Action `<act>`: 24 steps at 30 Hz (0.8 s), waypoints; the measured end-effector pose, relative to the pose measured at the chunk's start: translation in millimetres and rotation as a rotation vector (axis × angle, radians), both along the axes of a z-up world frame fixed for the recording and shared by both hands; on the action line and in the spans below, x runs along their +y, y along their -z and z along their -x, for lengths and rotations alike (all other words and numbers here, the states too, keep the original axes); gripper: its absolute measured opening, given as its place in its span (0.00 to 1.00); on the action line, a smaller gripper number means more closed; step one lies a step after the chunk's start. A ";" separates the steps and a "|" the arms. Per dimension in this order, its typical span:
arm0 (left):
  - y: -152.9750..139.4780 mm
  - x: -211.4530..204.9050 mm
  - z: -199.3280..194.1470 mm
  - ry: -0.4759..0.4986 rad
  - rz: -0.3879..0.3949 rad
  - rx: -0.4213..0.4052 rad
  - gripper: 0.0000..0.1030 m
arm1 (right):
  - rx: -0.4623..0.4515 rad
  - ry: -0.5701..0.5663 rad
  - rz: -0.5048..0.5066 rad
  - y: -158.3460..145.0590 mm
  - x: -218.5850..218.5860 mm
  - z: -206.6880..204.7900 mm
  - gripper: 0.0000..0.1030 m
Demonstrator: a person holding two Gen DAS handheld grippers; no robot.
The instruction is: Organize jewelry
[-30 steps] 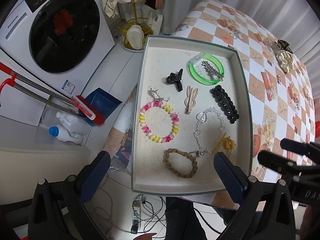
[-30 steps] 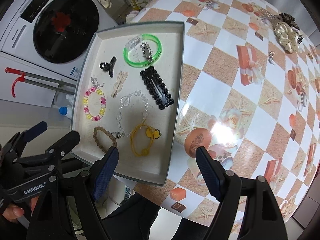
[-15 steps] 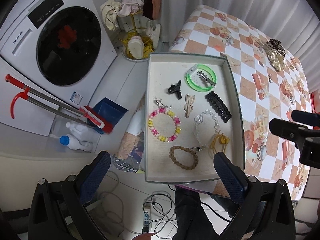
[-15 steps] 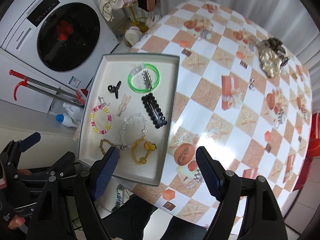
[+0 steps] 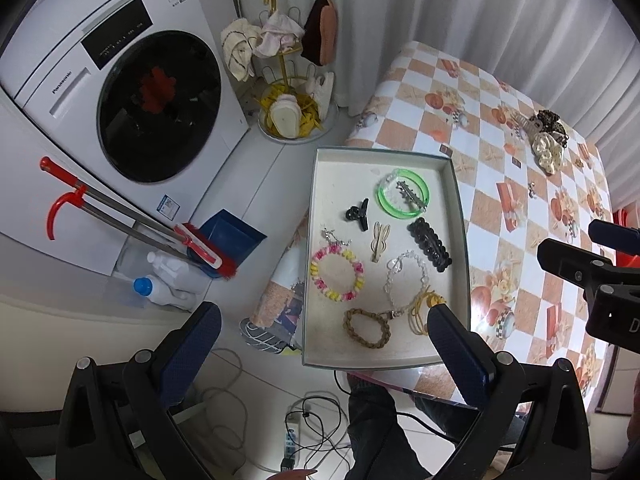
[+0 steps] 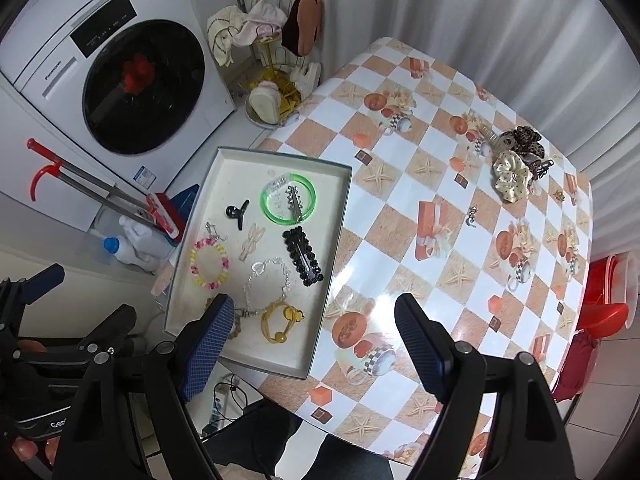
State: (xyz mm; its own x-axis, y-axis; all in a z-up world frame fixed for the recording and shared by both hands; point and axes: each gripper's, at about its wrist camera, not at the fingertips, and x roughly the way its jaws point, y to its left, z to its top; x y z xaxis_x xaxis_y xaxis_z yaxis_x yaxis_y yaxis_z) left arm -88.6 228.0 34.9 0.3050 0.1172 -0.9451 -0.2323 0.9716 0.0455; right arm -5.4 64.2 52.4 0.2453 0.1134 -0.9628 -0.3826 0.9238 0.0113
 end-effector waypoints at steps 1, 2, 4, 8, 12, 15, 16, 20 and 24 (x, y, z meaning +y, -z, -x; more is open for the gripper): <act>-1.5 -0.4 0.6 -0.001 -0.003 -0.002 1.00 | 0.001 0.000 -0.004 -0.8 0.0 0.0 0.82; -2.9 -0.6 1.1 -0.003 -0.006 -0.003 1.00 | 0.003 0.002 -0.005 -1.1 0.0 -0.2 0.82; -3.5 -0.8 1.3 -0.003 -0.006 -0.003 1.00 | 0.006 0.003 -0.006 -1.5 -0.4 -0.6 0.82; -4.8 -1.0 1.6 -0.004 -0.005 -0.001 1.00 | 0.006 0.005 -0.007 -1.9 -0.7 0.3 0.82; -3.8 -1.0 1.6 -0.001 -0.006 -0.003 1.00 | 0.006 0.002 -0.007 -2.0 -1.1 0.2 0.82; -4.3 -1.4 1.8 -0.002 -0.006 -0.003 1.00 | 0.007 0.004 -0.007 -1.8 -0.6 0.0 0.82; -3.9 -1.5 1.7 -0.003 -0.006 -0.003 1.00 | 0.007 0.005 -0.007 -1.9 -0.4 0.1 0.82; -4.2 -1.9 1.6 -0.003 -0.007 -0.002 1.00 | 0.007 0.008 -0.007 -2.0 0.3 0.4 0.82; -4.2 -2.3 1.9 -0.004 -0.007 -0.001 1.00 | 0.007 0.009 -0.007 -2.2 0.6 0.5 0.82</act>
